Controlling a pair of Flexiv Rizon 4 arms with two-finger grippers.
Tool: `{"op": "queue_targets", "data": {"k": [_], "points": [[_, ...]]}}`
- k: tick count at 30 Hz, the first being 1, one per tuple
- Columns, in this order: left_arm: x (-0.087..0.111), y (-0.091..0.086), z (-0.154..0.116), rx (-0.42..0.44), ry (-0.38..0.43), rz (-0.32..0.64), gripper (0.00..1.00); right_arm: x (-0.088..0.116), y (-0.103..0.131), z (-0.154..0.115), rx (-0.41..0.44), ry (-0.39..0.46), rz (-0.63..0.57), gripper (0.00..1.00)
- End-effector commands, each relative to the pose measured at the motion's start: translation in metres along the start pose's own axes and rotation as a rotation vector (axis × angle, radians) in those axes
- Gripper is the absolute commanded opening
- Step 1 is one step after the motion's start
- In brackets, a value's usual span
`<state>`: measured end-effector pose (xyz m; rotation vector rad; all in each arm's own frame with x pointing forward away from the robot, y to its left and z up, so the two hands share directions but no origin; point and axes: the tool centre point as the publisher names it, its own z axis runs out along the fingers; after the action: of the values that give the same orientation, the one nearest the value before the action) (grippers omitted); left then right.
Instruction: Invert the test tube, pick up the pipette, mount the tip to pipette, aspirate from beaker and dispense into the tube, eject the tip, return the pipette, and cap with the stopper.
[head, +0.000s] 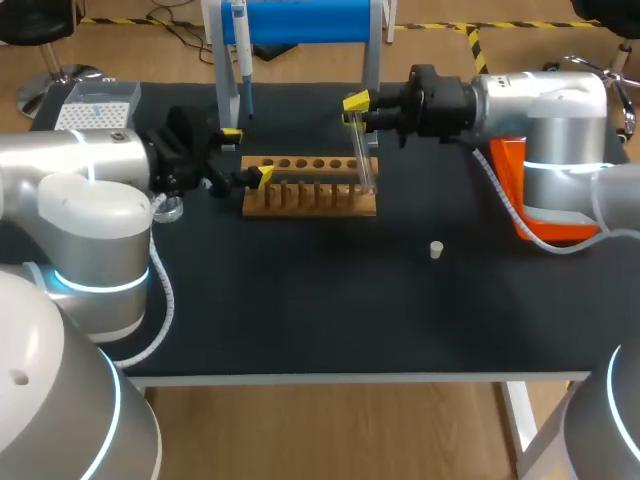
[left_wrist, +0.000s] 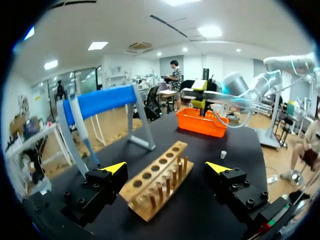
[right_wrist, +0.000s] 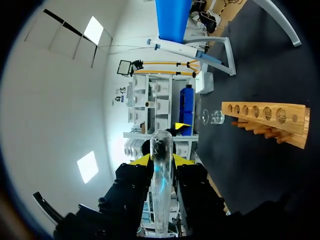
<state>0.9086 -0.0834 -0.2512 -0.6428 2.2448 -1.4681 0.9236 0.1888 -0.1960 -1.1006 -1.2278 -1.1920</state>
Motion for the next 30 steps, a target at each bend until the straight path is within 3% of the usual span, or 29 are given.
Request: {"op": "queue_targets", "data": {"k": [1,5,8,9,22,23,26,30], "points": [[0.009,-0.012,-0.003,0.348,-0.034,0.338,1.0,0.001,-0.001,-0.001,-0.002,-0.002,-0.002,0.0],[0.017,-0.017,0.003,0.494,0.045,0.489,1.0,0.001,-0.001,-0.001,-0.002,-0.002,-0.002,0.0],[0.026,-0.023,0.004,0.539,0.137,0.589,1.0,0.001,-0.001,-0.001,-0.002,-0.002,-0.002,0.0],[0.026,-0.025,0.005,0.502,0.155,0.578,1.0,0.001,-0.001,-0.001,-0.002,-0.002,-0.002,0.0],[0.026,-0.025,0.005,0.502,0.155,0.578,1.0,0.001,-0.001,-0.001,-0.002,-0.002,-0.002,0.0],[0.029,-0.027,0.002,0.51,0.08,0.663,1.0,0.001,-0.001,-0.001,-0.002,-0.002,-0.002,0.0],[0.036,-0.028,-0.003,0.462,-0.046,0.845,1.0,0.001,-0.001,-0.001,-0.002,-0.002,-0.002,0.0],[0.049,-0.034,-0.007,0.494,-0.148,1.045,1.0,0.001,-0.001,-0.001,-0.002,-0.002,-0.002,0.0]]}}
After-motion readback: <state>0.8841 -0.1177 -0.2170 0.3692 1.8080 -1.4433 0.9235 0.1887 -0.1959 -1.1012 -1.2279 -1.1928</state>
